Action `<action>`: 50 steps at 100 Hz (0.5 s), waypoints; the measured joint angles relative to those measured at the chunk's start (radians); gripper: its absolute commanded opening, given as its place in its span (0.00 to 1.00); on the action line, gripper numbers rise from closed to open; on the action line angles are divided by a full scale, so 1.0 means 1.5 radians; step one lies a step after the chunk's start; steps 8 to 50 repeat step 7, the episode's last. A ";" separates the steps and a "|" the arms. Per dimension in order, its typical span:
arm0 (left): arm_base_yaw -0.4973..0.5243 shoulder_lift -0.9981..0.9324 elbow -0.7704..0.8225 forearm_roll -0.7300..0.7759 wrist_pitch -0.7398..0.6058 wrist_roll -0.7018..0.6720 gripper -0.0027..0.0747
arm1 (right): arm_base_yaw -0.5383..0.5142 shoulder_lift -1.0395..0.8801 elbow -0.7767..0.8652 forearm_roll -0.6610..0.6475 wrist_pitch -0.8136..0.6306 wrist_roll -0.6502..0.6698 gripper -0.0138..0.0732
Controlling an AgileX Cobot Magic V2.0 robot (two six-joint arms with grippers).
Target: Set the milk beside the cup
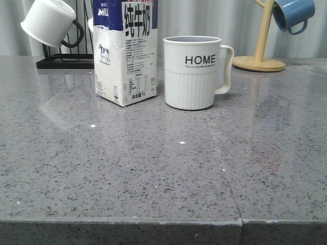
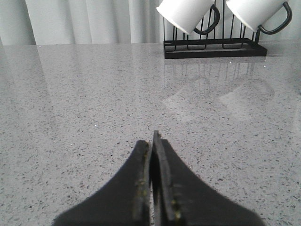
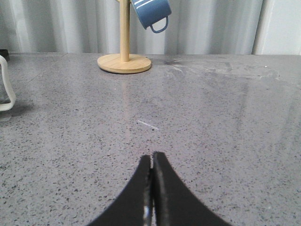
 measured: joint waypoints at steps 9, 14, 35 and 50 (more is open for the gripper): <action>0.000 0.000 0.000 0.000 0.000 0.000 0.01 | 0.000 0.000 0.000 0.000 0.000 0.000 0.09; 0.000 0.000 0.000 0.000 0.000 0.000 0.01 | 0.000 0.000 0.000 0.000 0.000 0.000 0.09; 0.000 0.000 0.000 0.000 0.000 0.000 0.01 | 0.000 0.000 0.000 0.000 0.000 0.000 0.09; 0.000 0.000 0.000 0.000 0.000 0.000 0.01 | 0.000 0.000 0.000 0.000 0.000 0.000 0.09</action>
